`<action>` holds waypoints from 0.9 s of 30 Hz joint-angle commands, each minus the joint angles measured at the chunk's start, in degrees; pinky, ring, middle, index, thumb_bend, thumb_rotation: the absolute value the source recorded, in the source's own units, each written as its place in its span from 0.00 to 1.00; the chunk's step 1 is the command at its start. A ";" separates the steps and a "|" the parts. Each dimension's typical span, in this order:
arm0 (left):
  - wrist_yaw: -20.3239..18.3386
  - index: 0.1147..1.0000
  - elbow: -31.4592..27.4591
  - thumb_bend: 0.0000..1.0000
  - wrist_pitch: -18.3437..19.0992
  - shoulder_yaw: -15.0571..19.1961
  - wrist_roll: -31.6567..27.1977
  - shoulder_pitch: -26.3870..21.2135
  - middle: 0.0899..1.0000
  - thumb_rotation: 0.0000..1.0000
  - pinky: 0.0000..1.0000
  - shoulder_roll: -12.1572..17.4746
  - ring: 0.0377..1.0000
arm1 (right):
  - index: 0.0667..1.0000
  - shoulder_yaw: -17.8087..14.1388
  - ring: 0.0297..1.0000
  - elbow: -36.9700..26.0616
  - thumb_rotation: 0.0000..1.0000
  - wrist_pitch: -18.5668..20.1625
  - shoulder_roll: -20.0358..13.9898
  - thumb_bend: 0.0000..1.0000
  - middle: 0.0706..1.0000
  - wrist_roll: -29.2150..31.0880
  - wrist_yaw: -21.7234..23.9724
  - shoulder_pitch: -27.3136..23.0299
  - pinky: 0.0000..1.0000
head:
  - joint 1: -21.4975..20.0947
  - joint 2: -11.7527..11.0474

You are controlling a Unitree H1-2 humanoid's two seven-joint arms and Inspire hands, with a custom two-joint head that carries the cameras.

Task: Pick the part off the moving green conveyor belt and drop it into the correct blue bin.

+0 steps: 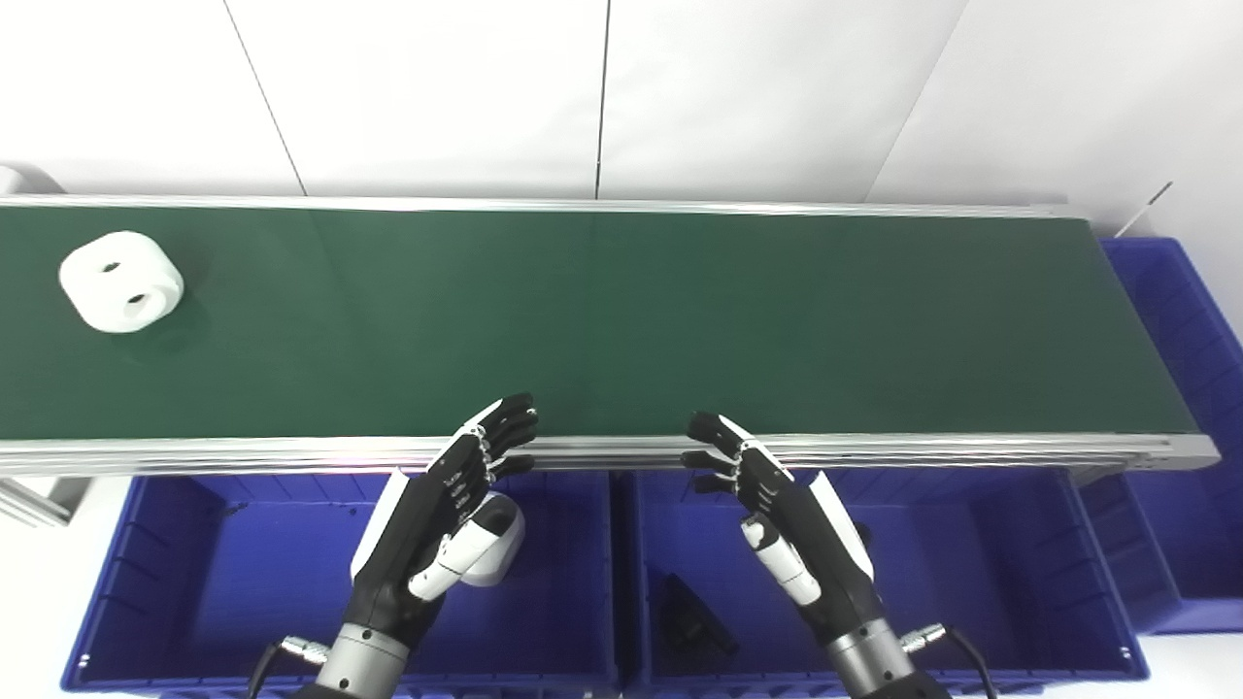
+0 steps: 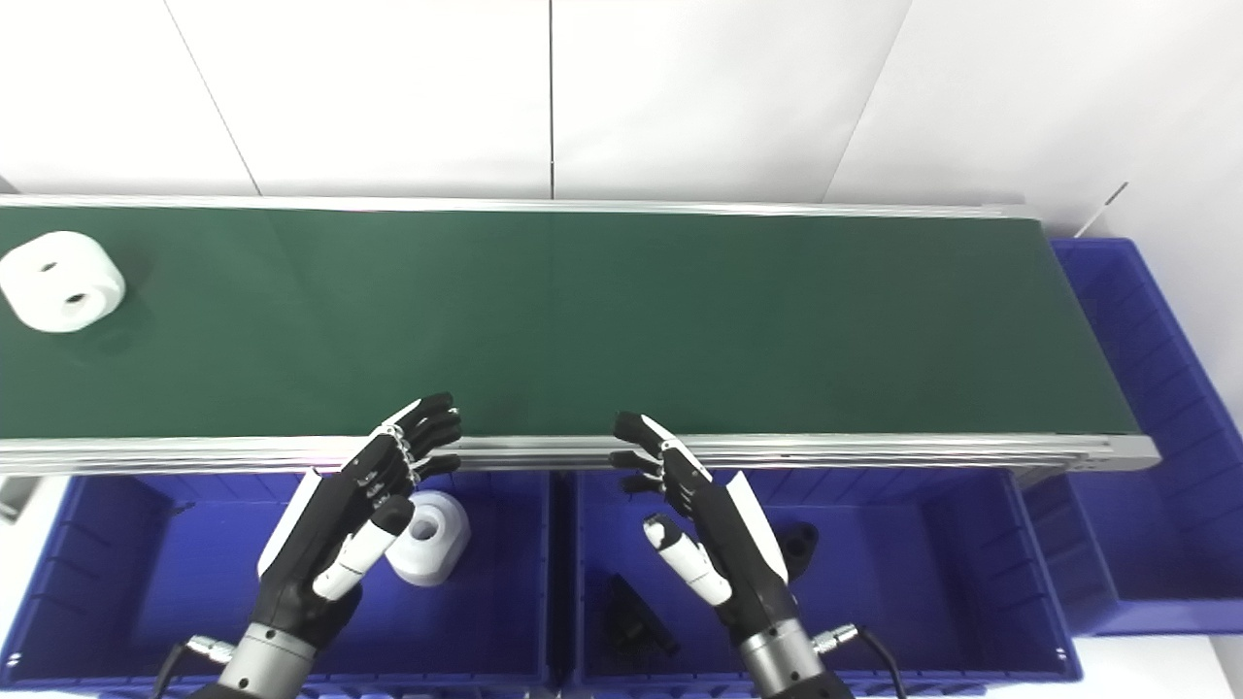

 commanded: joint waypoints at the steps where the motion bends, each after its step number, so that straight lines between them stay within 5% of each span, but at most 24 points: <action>1: -0.43 0.86 -0.88 0.71 -0.49 -0.15 0.16 -0.55 0.86 0.77 0.81 0.33 0.87 | 0.89 -0.06 0.80 -0.99 0.98 -0.80 0.14 0.78 0.88 0.51 -0.15 -0.18 0.72 | 0.07 0.06; 27: -0.46 0.86 -0.42 0.71 -0.29 -0.50 0.59 -0.74 0.87 0.76 0.81 0.43 0.87 | 0.89 0.06 0.78 -0.12 0.97 -1.19 -0.12 0.78 0.90 1.08 0.17 -0.55 0.70 | 0.21 -0.18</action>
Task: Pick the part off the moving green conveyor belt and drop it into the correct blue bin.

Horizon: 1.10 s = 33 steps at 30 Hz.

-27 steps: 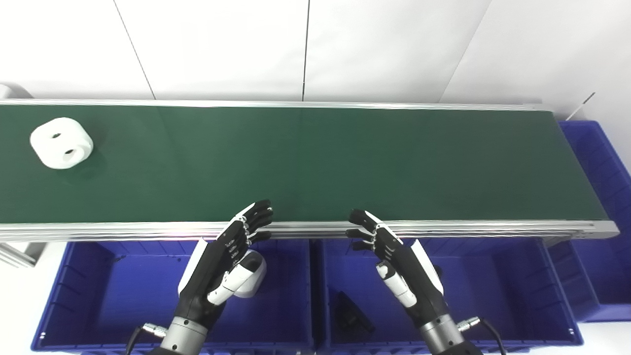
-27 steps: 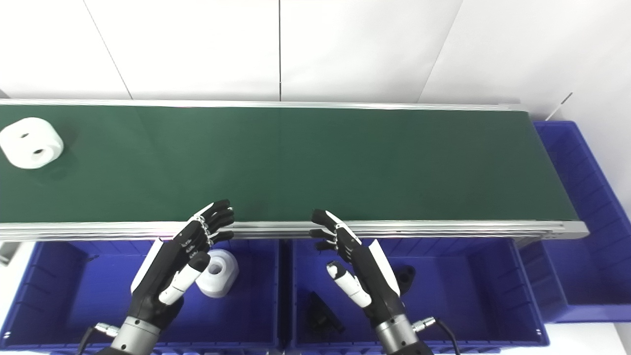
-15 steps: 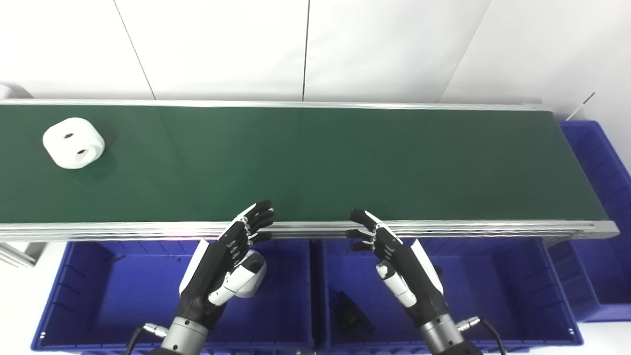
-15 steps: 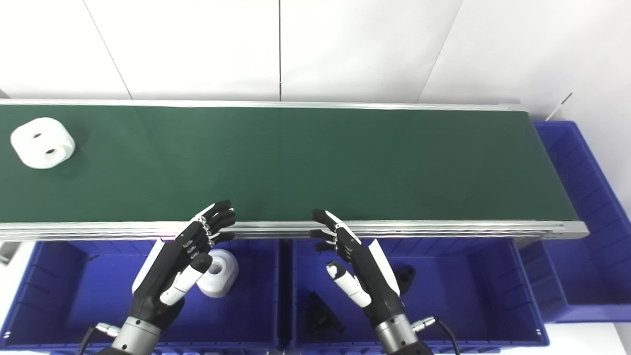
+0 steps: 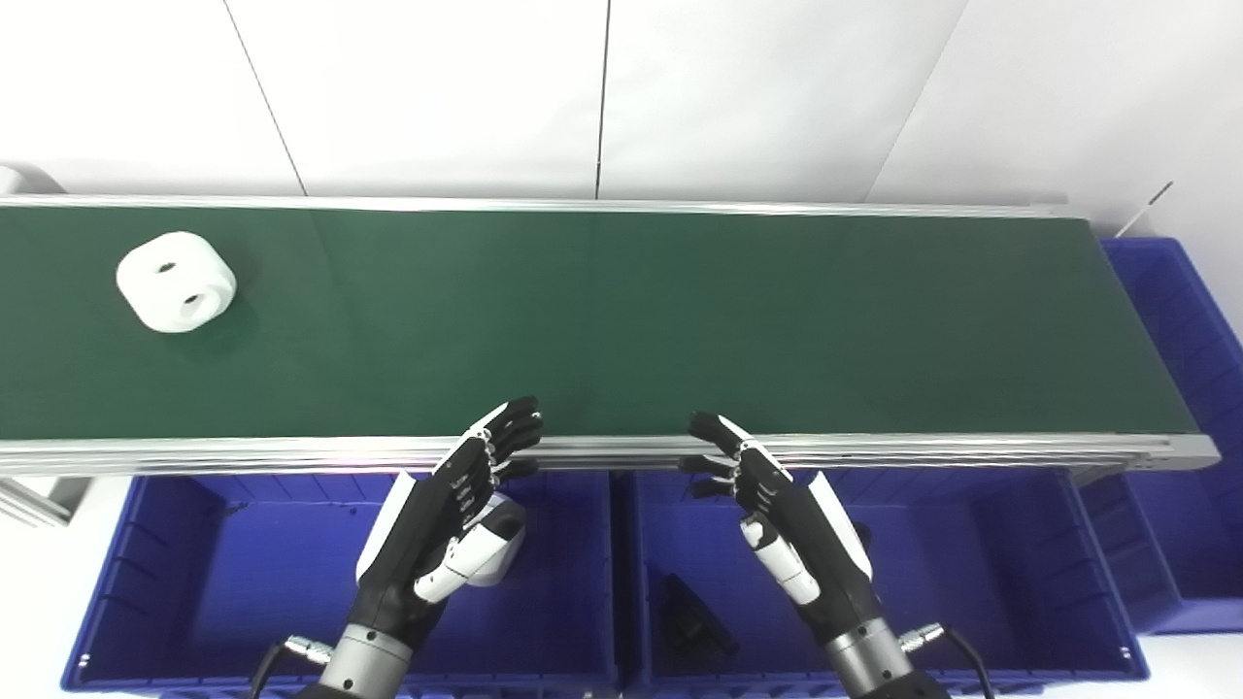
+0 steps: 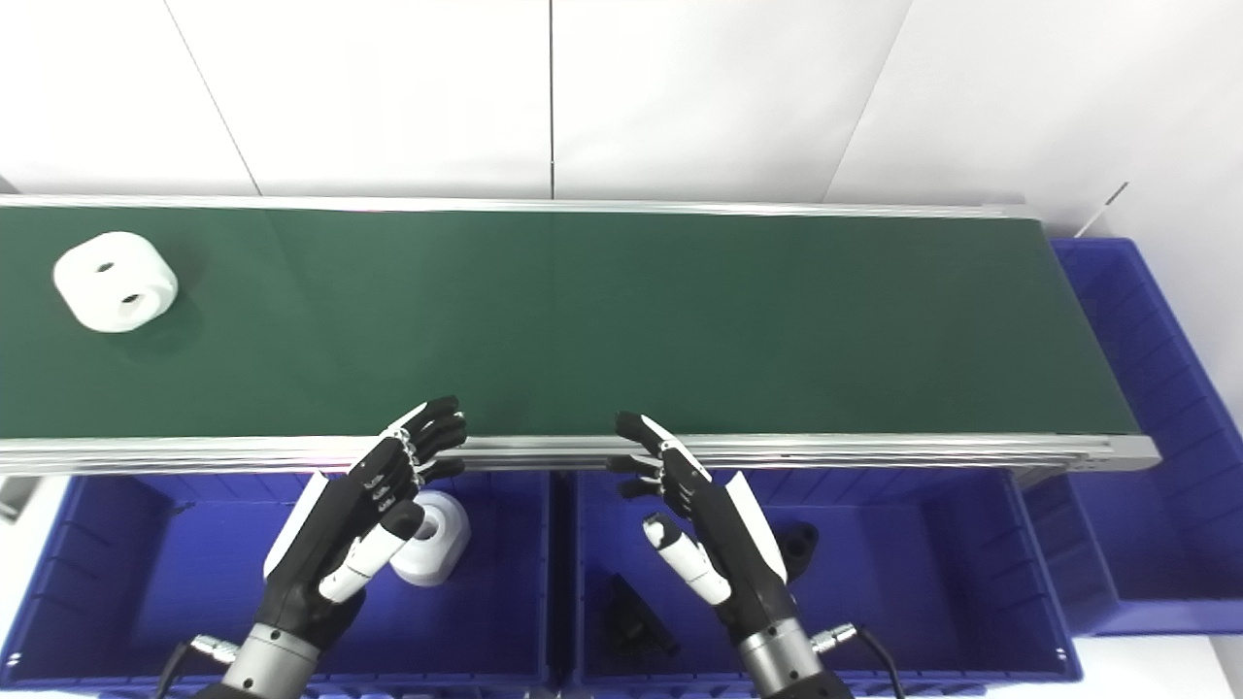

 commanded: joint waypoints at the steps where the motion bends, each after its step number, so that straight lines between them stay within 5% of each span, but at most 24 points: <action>1: -0.36 0.86 -1.03 0.71 -0.18 -0.07 -0.15 -0.57 0.87 0.76 0.81 0.16 0.87 | 0.89 0.02 0.78 -1.13 0.97 -1.22 -0.06 0.78 0.90 0.48 0.07 -0.31 0.70 | 0.02 0.04; 13: -0.22 0.86 -0.57 0.71 -0.85 -0.17 0.43 -0.46 0.87 0.76 0.80 0.19 0.87 | 0.89 -0.03 0.78 -0.46 0.97 -1.95 0.01 0.78 0.89 0.32 -0.19 -0.21 0.69 | 0.33 -1.38; 19: 0.12 0.84 3.28 0.73 -4.35 -0.57 0.57 0.46 0.86 0.75 0.80 -0.18 0.87 | 0.88 -0.12 0.78 4.16 0.97 -6.81 -0.13 0.80 0.88 0.13 -0.82 0.30 0.69 | 3.34 -9.91; 24: 0.01 0.81 8.16 0.77 -8.21 -0.67 0.37 -0.31 0.83 0.72 0.77 -0.63 0.84 | 0.87 -0.39 0.77 8.91 0.94 -10.29 -0.40 0.74 0.89 1.58 -0.35 -0.85 0.66 | 4.65 -14.44; 33: 0.26 0.78 14.04 0.80 -12.62 -0.45 0.64 -2.48 0.81 0.66 0.73 -1.33 0.81 | 0.84 -0.97 0.75 13.46 0.92 -12.53 -0.42 0.77 0.87 1.42 -0.68 -2.87 0.63 | 6.24 -18.31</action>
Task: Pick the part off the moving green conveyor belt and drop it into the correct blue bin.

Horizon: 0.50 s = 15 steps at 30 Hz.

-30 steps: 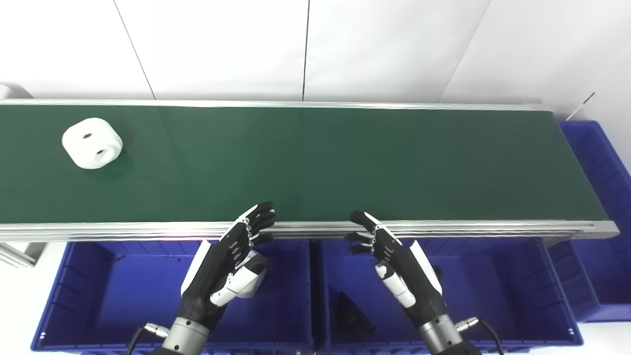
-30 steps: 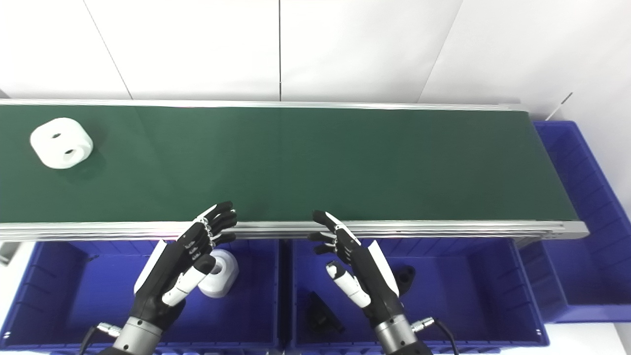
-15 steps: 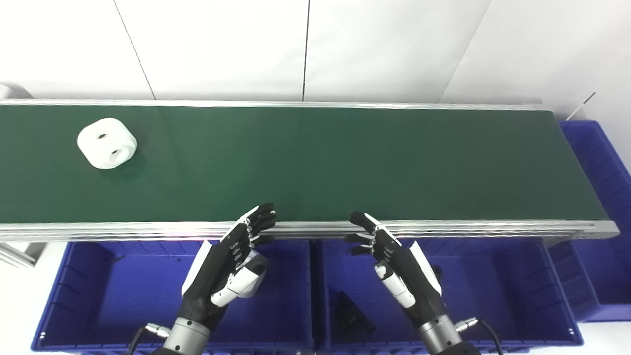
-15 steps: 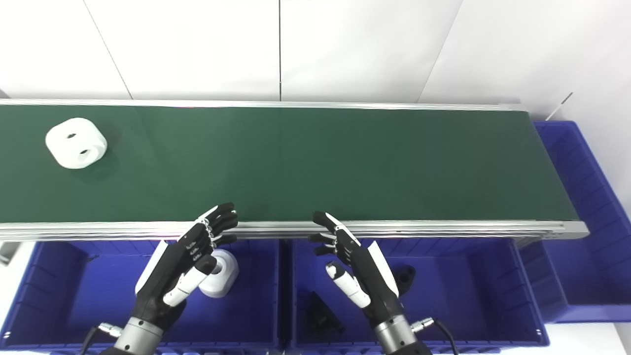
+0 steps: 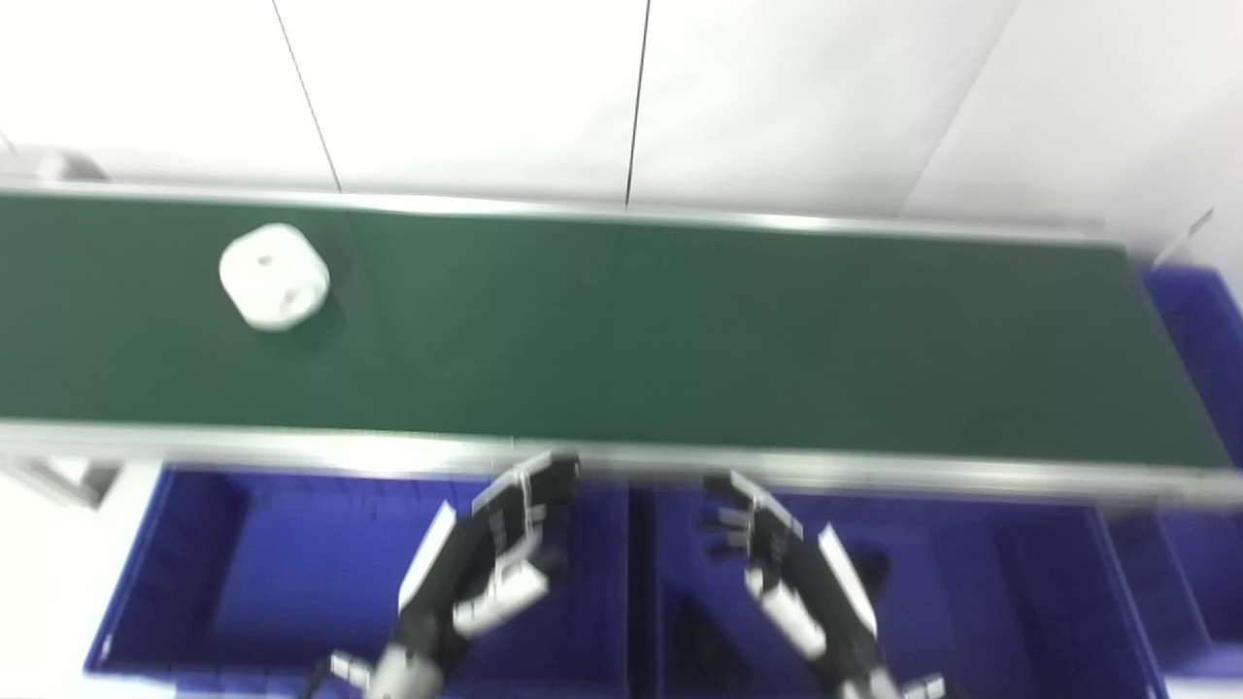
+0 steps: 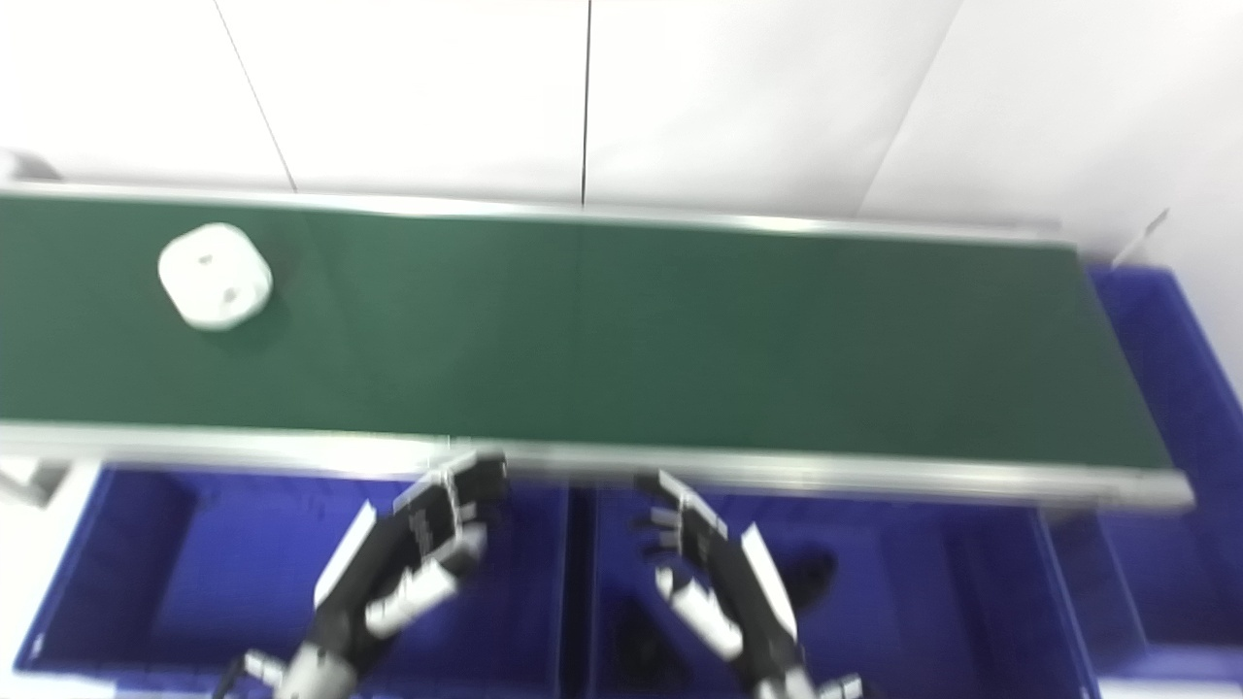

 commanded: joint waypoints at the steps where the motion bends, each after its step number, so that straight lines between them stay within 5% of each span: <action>1: 0.30 0.77 0.49 0.80 -3.40 0.07 0.48 -1.02 0.81 0.66 0.73 -0.66 0.81 | 0.84 -0.50 0.75 0.43 0.92 -3.99 -0.08 0.77 0.87 0.75 -0.40 -0.66 0.63 | 0.66 -1.02; 15: 0.33 0.76 4.49 0.81 -6.47 0.27 1.19 -2.54 0.79 0.65 0.69 -0.69 0.79 | 0.84 -0.50 0.74 4.58 0.91 -5.93 -0.23 0.74 0.88 1.51 -0.22 -2.49 0.61 | 1.91 -3.24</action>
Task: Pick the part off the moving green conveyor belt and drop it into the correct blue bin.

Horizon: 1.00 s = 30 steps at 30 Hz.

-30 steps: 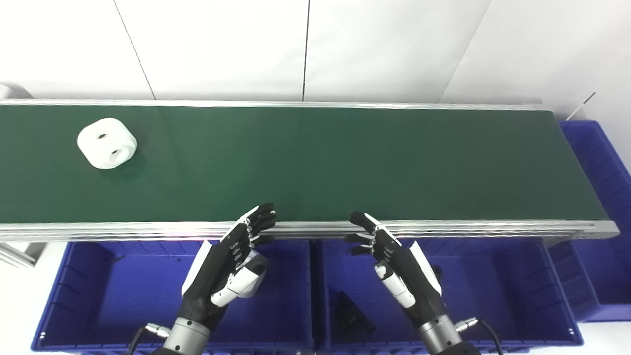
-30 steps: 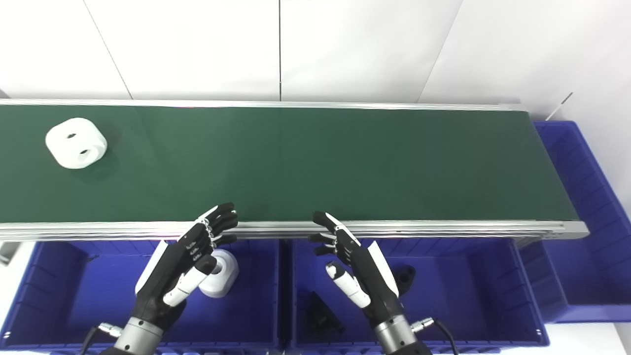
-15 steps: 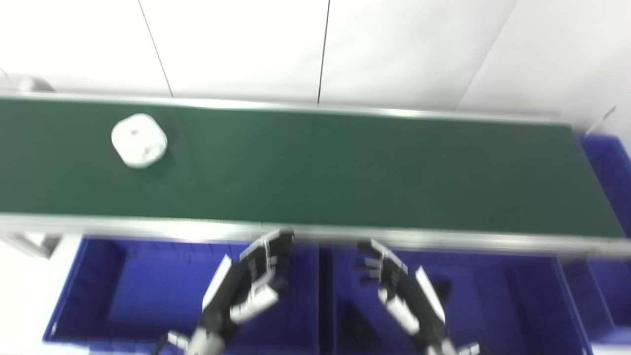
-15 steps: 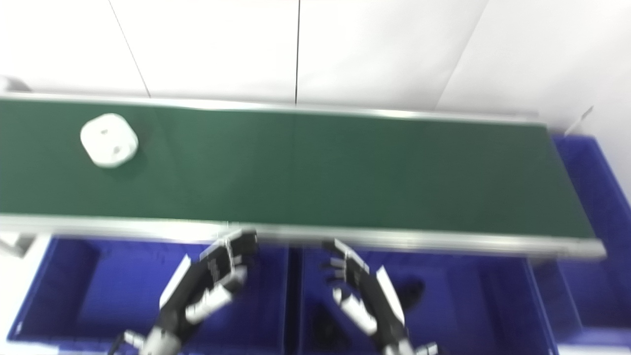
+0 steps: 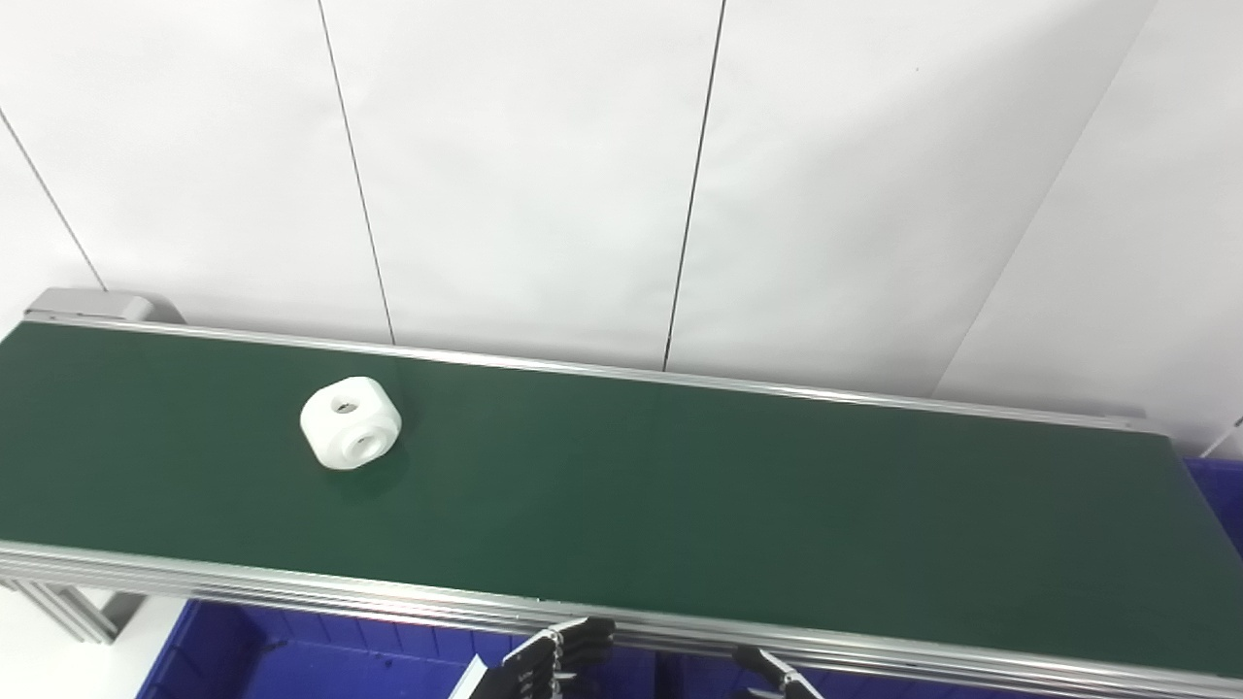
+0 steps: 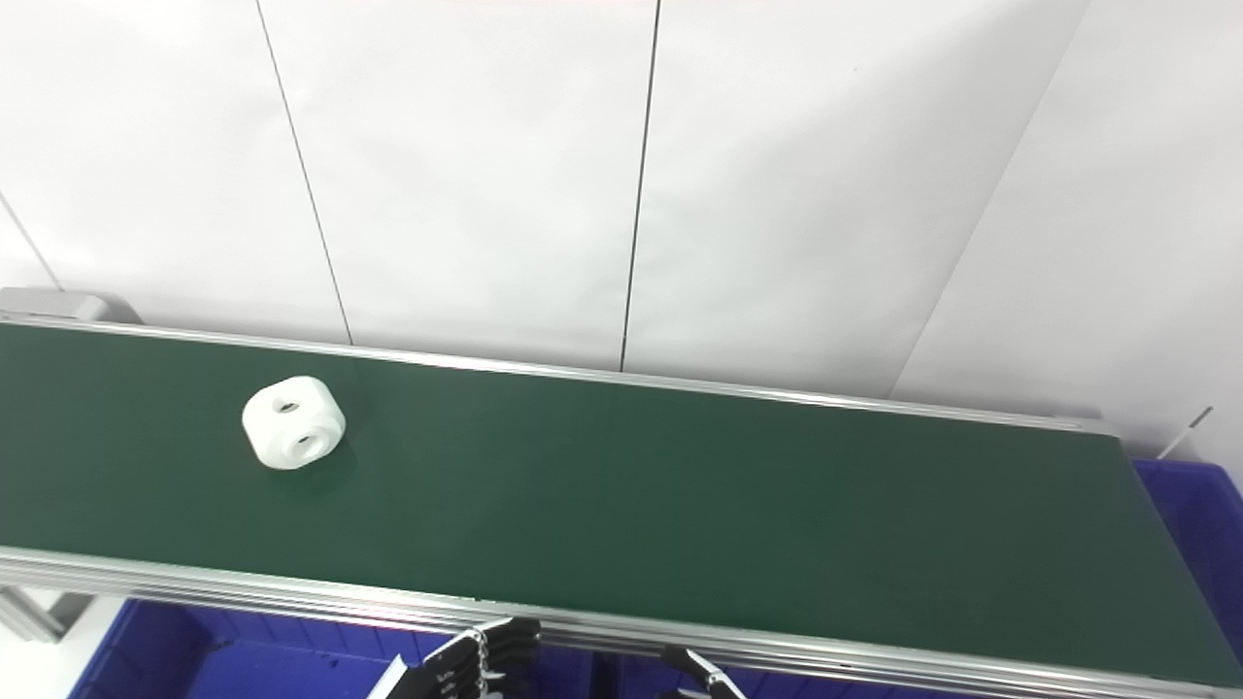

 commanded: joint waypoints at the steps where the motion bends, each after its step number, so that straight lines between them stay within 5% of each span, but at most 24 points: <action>1: 0.14 0.76 -0.55 0.81 -2.40 0.14 -0.04 -0.78 0.79 0.65 0.69 -0.56 0.79 | 0.84 -0.20 0.74 -0.75 0.91 -3.52 -0.15 0.74 0.88 0.95 -0.18 -0.44 0.62 | 0.26 0.00; 11: 0.05 0.75 -0.68 0.81 -3.50 -0.53 0.80 -0.71 0.78 0.64 0.66 -0.88 0.78 | 0.83 -0.46 0.74 -0.82 0.91 -3.49 -0.53 0.72 0.88 0.99 -0.22 -0.25 0.61 | 2.03 -0.16; 16: -0.59 0.75 -4.58 0.83 -5.09 -1.50 0.63 -0.41 0.78 0.63 0.65 -0.59 0.76 | 0.84 -0.40 0.75 -0.66 0.91 -3.52 -0.98 0.71 0.89 1.83 0.48 -0.54 0.62 | 2.69 0.03; 20: -0.28 0.72 -13.16 0.86 -3.93 -1.11 1.57 -1.16 0.78 0.62 0.62 -0.22 0.75 | 0.85 -0.35 0.75 -0.64 0.91 -3.47 -1.34 0.71 0.89 1.86 0.63 -0.71 0.61 | 2.87 0.20; 23: -0.33 0.72 -18.78 0.88 -1.58 0.17 3.48 -3.53 0.79 0.52 0.61 0.81 0.74 | 0.84 -0.23 0.75 -0.38 0.91 -3.50 -1.44 0.71 0.89 1.87 0.68 -0.93 0.61 | 3.18 0.23; 30: 1.18 0.71 -23.46 0.97 1.30 5.88 14.62 -12.88 0.77 0.46 0.61 3.19 0.74 | 0.84 0.13 0.76 -0.13 0.93 -3.47 -1.14 0.71 0.89 1.71 0.66 -1.16 0.63 | 3.26 0.31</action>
